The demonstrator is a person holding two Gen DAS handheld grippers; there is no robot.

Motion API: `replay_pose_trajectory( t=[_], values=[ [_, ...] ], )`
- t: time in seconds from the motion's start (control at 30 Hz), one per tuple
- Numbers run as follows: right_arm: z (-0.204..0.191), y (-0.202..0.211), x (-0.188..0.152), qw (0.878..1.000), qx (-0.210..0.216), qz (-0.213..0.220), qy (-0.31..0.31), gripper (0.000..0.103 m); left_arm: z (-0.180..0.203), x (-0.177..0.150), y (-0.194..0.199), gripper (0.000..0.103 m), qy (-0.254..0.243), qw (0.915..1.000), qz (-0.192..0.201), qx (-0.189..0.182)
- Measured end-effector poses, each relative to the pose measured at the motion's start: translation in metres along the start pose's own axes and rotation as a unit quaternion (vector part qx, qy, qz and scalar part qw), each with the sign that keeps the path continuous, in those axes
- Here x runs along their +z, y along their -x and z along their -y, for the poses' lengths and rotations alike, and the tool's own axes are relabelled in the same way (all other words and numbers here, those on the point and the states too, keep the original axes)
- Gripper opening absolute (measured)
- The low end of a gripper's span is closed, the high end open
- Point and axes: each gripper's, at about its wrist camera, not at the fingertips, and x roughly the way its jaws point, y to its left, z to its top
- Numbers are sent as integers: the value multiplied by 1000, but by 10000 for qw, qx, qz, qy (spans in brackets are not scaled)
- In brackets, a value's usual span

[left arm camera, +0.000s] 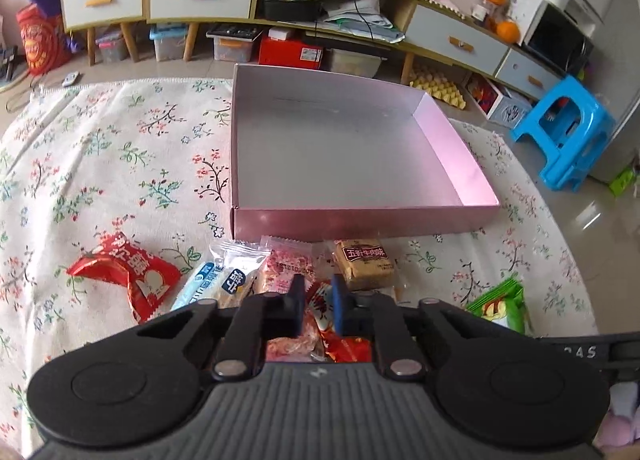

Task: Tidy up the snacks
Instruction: 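Grasp the green snack bag with the right tool while the left tool grasps the red-and-white pack, then carry both packs into the pink box and open both tools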

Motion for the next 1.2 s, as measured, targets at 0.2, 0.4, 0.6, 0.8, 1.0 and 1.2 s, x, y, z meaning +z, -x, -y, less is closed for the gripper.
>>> replay_pose_trajectory(
  t=[0.2, 0.4, 0.6, 0.8, 1.0, 1.2],
  values=[
    [0, 2, 0, 10000, 2, 49, -62, 43, -3, 3, 5, 3, 256, 9996, 52, -108],
    [-1, 14, 6, 9993, 204, 220, -216, 42, 0, 12, 18, 1, 300, 9988, 287, -243],
    [-5, 28, 22, 9957, 546, 525, -537, 42, 3, 24, 33, 0, 331, 9970, 634, -306],
    [-10, 33, 45, 9844, 1094, 947, -1004, 42, -2, 38, 38, 0, 570, 9910, 1187, -242],
    [-15, 23, 65, 9736, 1435, 1203, -1304, 42, -8, 42, 16, 13, 742, 9958, 433, -318],
    [-18, 5, 70, 9743, 1371, 1126, -1386, 42, -5, 36, -1, 42, 495, 9987, 27, -74]
  ],
)
